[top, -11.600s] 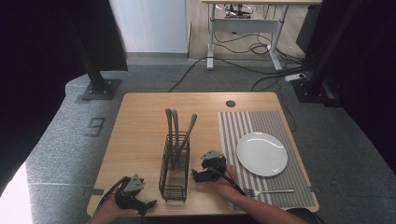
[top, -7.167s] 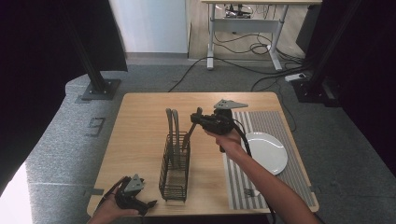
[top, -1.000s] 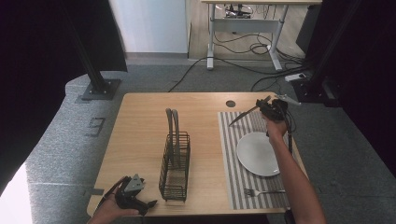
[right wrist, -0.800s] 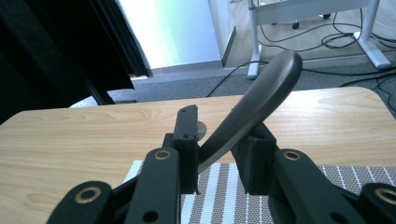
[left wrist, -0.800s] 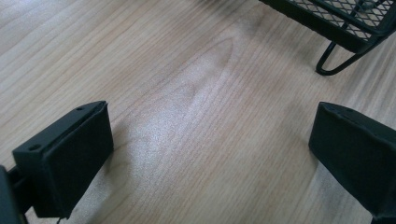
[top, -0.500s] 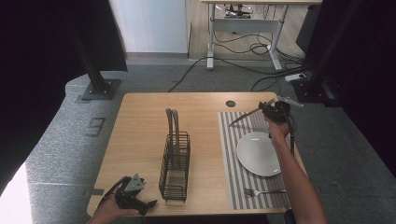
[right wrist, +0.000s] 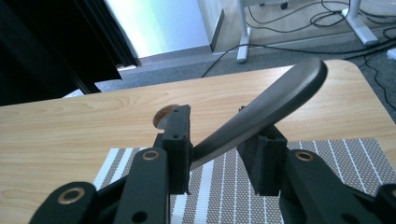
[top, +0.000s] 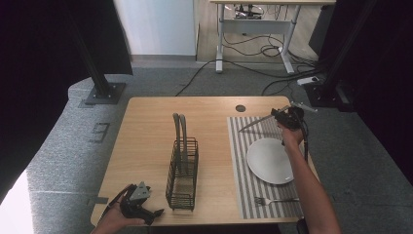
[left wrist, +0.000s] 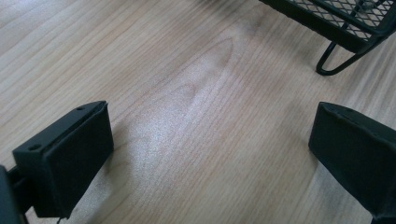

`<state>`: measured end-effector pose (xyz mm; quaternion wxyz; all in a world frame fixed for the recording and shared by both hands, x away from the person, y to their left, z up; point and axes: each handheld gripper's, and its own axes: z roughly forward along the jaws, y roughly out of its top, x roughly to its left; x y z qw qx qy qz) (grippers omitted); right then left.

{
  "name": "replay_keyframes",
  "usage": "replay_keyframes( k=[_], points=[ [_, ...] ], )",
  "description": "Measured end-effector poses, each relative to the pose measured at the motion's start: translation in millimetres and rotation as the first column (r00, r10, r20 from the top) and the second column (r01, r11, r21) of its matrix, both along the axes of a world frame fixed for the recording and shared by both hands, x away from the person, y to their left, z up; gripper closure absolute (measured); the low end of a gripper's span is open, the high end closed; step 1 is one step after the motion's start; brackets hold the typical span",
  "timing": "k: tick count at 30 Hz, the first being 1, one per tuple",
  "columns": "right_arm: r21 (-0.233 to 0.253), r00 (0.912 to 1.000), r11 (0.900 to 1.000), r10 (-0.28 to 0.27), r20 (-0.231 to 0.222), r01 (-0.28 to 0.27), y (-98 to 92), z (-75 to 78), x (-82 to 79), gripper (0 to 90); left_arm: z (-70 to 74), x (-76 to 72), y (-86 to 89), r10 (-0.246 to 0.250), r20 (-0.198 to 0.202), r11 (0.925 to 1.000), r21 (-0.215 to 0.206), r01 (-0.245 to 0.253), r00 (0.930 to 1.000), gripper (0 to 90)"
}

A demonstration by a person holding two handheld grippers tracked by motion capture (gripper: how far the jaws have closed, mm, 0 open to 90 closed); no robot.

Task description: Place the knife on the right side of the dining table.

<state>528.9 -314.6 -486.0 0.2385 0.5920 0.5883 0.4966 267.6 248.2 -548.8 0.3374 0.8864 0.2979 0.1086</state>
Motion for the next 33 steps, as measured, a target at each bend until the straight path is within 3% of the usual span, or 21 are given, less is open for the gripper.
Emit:
replay_keyframes(
  k=[27,33],
  points=[
    [0.012,0.9964,1.000,-0.019,-0.083,0.020,-12.1,-18.3,4.4,55.7,0.0,0.0,0.0,0.000,0.000,1.0000,0.000,0.000,1.0000,0.0],
    [0.053,0.9926,0.998,-0.023,-0.120,0.029,-18.2,-26.5,5.7,54.2,0.0,0.0,0.0,0.000,0.000,1.0000,0.000,0.000,1.0000,0.0]
  ],
)
